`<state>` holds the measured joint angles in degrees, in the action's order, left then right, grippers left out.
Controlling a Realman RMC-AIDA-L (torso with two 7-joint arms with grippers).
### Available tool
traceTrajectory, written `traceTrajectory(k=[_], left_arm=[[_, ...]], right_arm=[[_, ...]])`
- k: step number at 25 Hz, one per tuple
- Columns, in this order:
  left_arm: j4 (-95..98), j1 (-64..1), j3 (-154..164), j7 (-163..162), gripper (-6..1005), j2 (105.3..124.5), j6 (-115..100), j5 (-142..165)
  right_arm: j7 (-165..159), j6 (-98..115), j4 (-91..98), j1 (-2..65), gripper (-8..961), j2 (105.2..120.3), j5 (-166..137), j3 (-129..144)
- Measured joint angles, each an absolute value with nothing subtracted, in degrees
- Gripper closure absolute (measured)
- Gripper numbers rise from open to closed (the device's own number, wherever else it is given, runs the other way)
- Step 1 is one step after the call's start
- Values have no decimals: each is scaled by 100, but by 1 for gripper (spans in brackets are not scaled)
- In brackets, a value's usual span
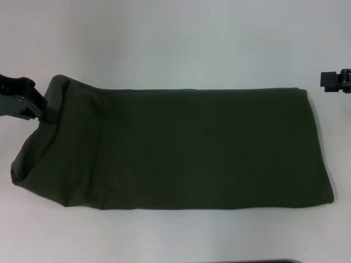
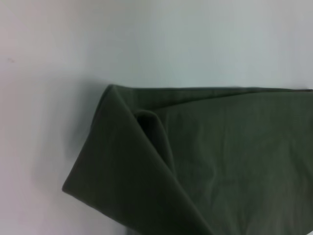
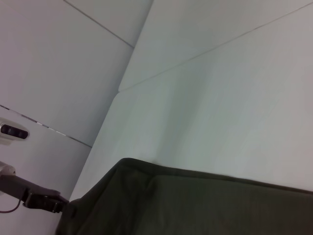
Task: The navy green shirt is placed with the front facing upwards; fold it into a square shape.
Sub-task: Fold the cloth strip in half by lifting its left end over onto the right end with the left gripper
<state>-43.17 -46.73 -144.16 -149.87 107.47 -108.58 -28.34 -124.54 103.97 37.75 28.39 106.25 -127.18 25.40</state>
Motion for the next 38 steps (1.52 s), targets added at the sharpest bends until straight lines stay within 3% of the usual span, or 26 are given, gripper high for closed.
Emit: traceTrajectory(k=[25,31,37,38], left_arm=[[-4324,-4718,-14429,-15099,967,10843,-11268,-3422],[-4380,-4972,-14361,-15451,967,11114,-11460,-4159],[-4540,-5580,-14275,-15630,968,11767,-11489,-4319],[-4549,-5767,-14226,-15658,968,11965,-11470,-4334]], right_arm=[[-12472,10401,3779,2838,316,10598,-12876,2644],[-12471,10421,3779,2836,316,10584,-12877,2678],[-12471,10428,3779,2861,316,10581,-12929,2716],[-12471,10421,3779,2863,316,10581,-12941,2724]])
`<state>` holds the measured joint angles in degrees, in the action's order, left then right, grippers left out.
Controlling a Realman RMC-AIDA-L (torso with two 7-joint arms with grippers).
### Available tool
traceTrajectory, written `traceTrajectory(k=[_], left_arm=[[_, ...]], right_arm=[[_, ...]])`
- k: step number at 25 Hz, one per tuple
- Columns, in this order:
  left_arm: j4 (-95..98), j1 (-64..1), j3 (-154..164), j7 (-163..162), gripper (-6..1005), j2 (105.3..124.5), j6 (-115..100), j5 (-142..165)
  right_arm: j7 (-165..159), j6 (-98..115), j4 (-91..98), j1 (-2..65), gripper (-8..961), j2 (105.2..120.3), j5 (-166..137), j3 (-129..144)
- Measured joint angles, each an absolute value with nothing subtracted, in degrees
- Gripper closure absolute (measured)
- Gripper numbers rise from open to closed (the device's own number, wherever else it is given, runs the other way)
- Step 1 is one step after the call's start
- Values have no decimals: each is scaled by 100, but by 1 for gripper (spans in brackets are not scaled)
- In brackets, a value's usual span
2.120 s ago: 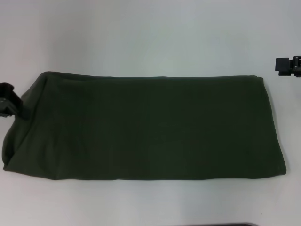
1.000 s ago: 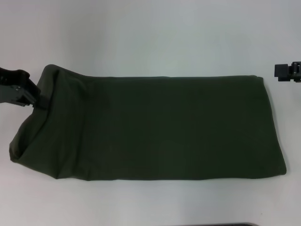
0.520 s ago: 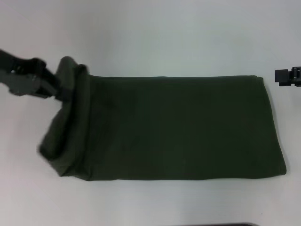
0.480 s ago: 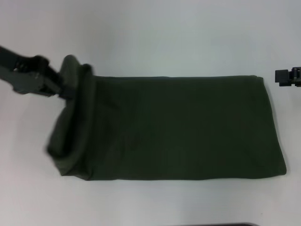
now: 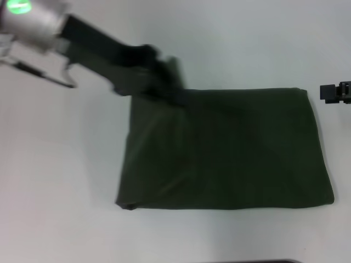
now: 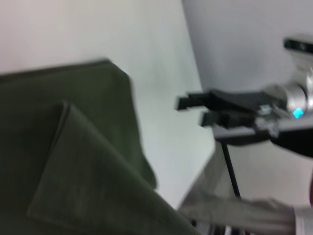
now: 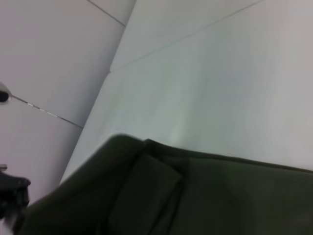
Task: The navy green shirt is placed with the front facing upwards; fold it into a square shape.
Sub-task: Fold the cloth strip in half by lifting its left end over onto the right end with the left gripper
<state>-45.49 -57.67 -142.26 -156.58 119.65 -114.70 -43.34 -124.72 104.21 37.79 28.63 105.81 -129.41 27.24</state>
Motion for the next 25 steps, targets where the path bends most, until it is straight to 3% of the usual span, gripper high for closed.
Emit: traceTrajectory(k=[4,7,25], left_arm=[[-4558,-6166,-13969,-15682,968,12299,-11362,-4383],[-4466,-6369,-13587,-15765,967,12380,-11036,-4435],[-4422,-6351,-13022,-15867,968,12347,-10491,-4995]], right_arm=[[-12471,10431,3779,2867,316,10581,-12947,2735],[-12471,10443,3779,2884,316,10581,-12947,2739],[-12475,10458,3779,2919,316,10582,-12946,2829]])
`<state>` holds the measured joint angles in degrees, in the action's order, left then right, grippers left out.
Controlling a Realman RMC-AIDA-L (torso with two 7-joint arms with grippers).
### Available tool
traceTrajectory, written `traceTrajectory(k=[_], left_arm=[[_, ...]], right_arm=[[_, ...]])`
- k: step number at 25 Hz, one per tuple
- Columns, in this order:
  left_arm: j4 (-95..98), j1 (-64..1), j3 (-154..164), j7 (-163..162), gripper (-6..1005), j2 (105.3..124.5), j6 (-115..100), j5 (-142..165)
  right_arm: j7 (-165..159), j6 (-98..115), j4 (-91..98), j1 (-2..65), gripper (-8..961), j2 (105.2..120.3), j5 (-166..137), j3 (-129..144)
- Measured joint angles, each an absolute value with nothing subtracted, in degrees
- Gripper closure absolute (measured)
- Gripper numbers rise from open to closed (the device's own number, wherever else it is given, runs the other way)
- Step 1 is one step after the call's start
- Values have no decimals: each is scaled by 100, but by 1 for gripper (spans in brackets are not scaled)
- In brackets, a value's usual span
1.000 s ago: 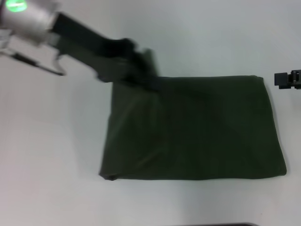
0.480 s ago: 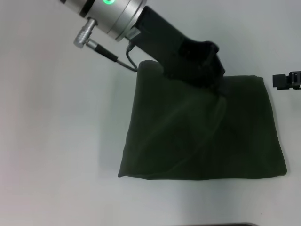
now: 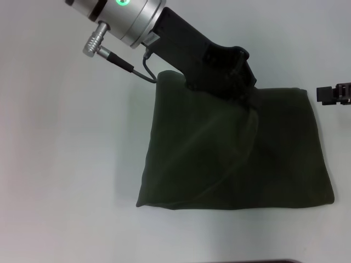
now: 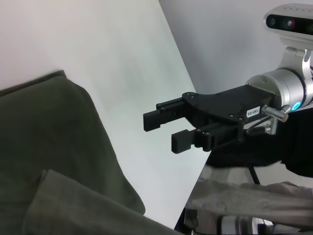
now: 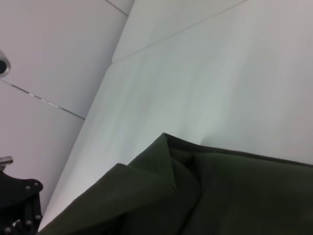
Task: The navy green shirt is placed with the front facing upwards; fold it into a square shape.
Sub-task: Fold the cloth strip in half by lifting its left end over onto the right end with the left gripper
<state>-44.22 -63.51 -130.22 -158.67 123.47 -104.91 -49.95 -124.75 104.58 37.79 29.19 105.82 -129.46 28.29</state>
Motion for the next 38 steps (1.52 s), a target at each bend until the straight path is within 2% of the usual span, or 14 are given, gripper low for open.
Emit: traceTrajectory(k=[12,15,21,24,29,38], left_arm=[[-4422,-6305,-13011,-15854,967,12321,-10527,-4944],[-4469,-6058,-13010,-15851,967,12114,-10535,-4844],[-4465,-5325,-13069,-15879,967,11431,-10211,-4793],[-4411,-5033,-13044,-15848,968,11173,-10028,-4781],[-4466,-4721,-13022,-15756,968,11055,-9940,-4323],[-4479,-4490,-13111,-15565,968,10991,-9878,-3952]], right_arm=[[-12480,10459,3754,2864,316,10581,-12945,2843],[-12480,10460,3762,2851,316,10582,-12945,2841],[-12480,10459,3778,2841,315,10581,-12946,2838],[-12487,10459,3779,2868,315,10581,-12946,2839],[-12574,10458,3787,2893,315,10581,-12955,2887],[-12612,10431,3788,2914,315,10581,-13070,2900]])
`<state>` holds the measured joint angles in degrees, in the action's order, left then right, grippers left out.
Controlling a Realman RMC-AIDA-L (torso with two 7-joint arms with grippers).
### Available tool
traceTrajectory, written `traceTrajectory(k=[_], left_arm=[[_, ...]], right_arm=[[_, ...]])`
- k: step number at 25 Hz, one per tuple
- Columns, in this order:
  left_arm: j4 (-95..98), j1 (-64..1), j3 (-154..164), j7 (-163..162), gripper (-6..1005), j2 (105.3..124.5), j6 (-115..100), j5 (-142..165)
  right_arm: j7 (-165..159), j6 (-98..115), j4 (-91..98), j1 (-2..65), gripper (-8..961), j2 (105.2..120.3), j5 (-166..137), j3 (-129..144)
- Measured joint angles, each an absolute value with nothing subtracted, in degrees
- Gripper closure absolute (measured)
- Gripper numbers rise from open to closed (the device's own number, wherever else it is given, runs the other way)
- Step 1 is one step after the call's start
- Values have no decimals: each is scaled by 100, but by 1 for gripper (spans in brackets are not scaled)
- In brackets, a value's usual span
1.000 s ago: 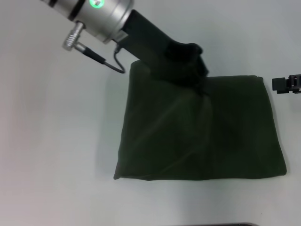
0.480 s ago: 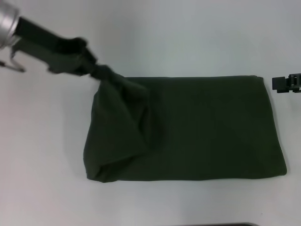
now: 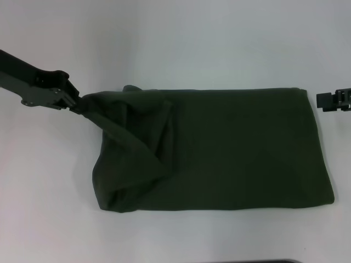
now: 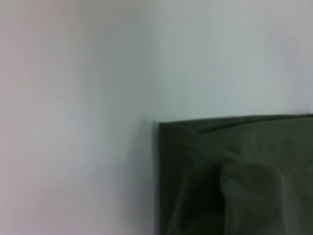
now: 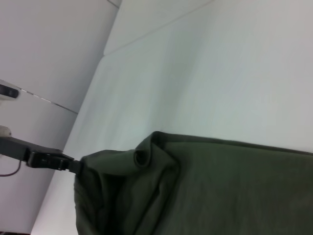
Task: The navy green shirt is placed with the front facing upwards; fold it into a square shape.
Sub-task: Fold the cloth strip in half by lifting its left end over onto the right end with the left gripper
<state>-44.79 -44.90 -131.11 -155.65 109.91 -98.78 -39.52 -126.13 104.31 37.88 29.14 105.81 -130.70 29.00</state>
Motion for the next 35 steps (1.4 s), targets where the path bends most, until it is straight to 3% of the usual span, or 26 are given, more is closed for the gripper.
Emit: traceTrajectory(k=[6,18,31,35], left_arm=[[-4484,-4569,-13231,-15461,967,10962,-9981,-3932],[-4481,-4301,-13298,-15445,968,10482,-9767,-3644],[-4514,-4292,-13515,-15203,967,10432,-9632,-3037],[-4692,-4297,-14092,-14481,968,10617,-10070,-3405]], right_arm=[[-12612,10414,3789,2934,315,10581,-13101,2900],[-12612,10390,3779,2937,316,10590,-13158,2908],[-12612,10349,3779,2962,316,10587,-13157,2923],[-12612,10326,3779,2974,316,10584,-13157,2943]])
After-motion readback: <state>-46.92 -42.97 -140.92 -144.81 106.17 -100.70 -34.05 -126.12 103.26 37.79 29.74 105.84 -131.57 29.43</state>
